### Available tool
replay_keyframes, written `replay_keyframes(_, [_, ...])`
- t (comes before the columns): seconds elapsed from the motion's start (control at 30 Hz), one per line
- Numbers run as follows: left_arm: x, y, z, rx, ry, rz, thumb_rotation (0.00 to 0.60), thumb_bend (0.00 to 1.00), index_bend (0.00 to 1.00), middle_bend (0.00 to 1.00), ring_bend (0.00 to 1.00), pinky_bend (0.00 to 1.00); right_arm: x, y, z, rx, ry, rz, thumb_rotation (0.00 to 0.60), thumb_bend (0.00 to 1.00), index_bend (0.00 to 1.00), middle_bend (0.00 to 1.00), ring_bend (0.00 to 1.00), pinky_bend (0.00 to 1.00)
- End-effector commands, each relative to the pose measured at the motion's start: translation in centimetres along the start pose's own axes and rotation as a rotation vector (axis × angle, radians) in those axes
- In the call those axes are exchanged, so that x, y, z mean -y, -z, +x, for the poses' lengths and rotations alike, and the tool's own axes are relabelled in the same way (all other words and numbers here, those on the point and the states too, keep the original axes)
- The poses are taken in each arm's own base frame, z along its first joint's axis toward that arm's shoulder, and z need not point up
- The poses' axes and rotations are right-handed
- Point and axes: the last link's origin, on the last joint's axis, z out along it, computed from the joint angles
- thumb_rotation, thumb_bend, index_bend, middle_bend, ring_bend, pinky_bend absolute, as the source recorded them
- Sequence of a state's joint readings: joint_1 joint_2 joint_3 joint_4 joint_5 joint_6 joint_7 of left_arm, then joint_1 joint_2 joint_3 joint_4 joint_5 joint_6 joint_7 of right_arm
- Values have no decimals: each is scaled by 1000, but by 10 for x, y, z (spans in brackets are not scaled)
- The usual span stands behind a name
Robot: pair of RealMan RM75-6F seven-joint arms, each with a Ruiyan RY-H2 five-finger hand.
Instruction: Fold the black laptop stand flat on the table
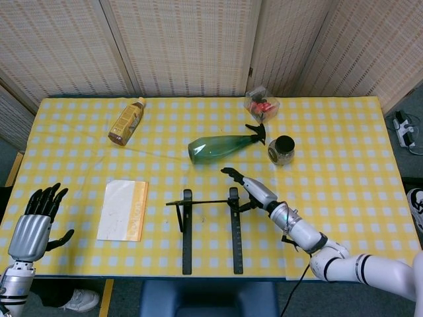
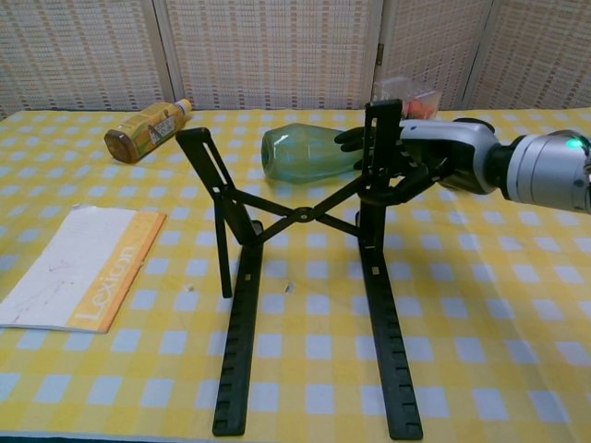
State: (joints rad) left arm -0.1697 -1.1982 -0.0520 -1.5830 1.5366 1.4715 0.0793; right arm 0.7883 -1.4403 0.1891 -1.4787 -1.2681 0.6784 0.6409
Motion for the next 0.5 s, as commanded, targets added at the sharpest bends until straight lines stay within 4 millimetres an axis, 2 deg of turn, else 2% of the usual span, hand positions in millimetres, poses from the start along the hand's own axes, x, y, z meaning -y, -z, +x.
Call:
replay_keyframes(0.03, [0, 0, 0, 2, -1, 0, 600, 253, 0, 36, 3, 0, -4, -12, 5, -23, -36, -39, 600, 423, 0, 8, 60, 100])
replay_keyframes(0.3, [3, 1, -1, 2, 0, 8, 600, 253, 0, 35, 3, 0, -12, -25, 9, -49, -72, -112, 600, 371, 0, 0, 56, 58])
replay_keyframes(0.5, [7, 3, -1, 2, 4, 19, 600, 253, 0, 36, 1, 0, -6, -13, 15, -21, -31, -100, 600, 205, 0, 0, 22, 5])
